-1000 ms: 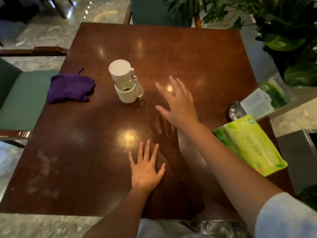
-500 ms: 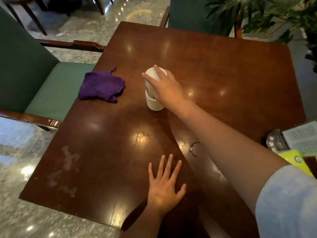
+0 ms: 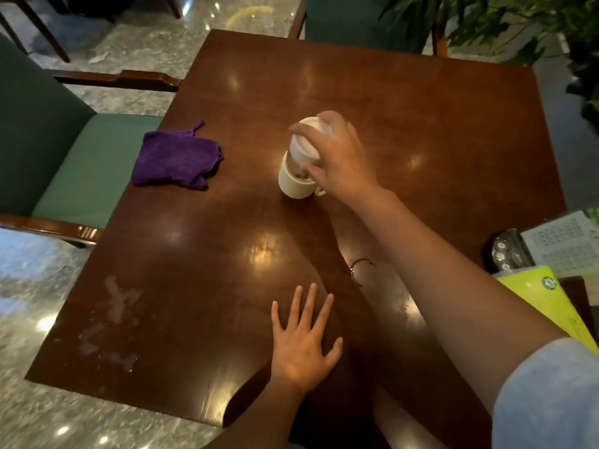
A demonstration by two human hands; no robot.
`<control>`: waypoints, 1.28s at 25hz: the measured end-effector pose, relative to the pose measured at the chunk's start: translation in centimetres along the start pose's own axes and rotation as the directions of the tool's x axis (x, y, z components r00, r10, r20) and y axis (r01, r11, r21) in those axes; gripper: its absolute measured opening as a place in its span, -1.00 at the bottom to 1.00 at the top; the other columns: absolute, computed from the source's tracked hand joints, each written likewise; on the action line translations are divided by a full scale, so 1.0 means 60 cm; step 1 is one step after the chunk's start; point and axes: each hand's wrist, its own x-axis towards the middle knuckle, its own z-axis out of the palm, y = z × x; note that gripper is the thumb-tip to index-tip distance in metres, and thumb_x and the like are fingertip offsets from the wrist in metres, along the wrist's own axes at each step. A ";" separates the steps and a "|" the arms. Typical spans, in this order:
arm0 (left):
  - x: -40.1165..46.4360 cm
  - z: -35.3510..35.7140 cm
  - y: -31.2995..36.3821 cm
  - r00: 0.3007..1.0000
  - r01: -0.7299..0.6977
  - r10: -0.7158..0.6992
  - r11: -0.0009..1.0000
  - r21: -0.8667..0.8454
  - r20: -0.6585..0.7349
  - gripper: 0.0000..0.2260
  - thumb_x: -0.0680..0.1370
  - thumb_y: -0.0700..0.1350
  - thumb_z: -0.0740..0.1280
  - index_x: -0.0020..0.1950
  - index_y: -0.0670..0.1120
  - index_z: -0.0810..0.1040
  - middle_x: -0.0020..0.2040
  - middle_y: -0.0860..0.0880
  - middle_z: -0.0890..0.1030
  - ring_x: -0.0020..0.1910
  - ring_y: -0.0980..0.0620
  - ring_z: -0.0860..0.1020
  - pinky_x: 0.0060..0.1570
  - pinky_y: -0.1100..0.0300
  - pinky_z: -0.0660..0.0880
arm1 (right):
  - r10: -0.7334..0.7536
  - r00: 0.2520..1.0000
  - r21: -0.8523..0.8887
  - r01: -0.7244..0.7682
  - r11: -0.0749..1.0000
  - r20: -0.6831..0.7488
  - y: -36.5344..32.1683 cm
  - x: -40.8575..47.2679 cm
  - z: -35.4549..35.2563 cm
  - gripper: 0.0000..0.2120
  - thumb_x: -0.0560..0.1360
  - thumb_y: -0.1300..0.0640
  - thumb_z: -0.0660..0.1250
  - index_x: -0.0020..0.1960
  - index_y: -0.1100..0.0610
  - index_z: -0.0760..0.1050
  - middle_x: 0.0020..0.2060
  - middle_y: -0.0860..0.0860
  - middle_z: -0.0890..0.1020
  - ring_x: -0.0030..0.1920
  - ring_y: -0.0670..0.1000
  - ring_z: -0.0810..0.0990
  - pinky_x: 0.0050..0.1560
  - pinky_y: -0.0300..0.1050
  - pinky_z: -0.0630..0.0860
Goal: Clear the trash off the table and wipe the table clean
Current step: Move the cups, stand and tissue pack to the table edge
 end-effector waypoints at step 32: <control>0.005 -0.054 0.008 0.953 -0.007 0.008 1.000 -0.003 0.304 -0.38 0.53 0.27 -0.04 0.47 0.15 -0.28 0.49 0.02 -0.34 0.43 -0.02 -0.39 0.35 -0.22 -0.31 | 0.342 0.908 -0.311 -0.406 0.859 -0.241 0.105 -0.273 -0.101 -0.56 0.44 0.08 0.32 0.30 0.08 0.39 0.33 0.21 0.40 0.38 0.24 0.24 0.28 0.42 0.07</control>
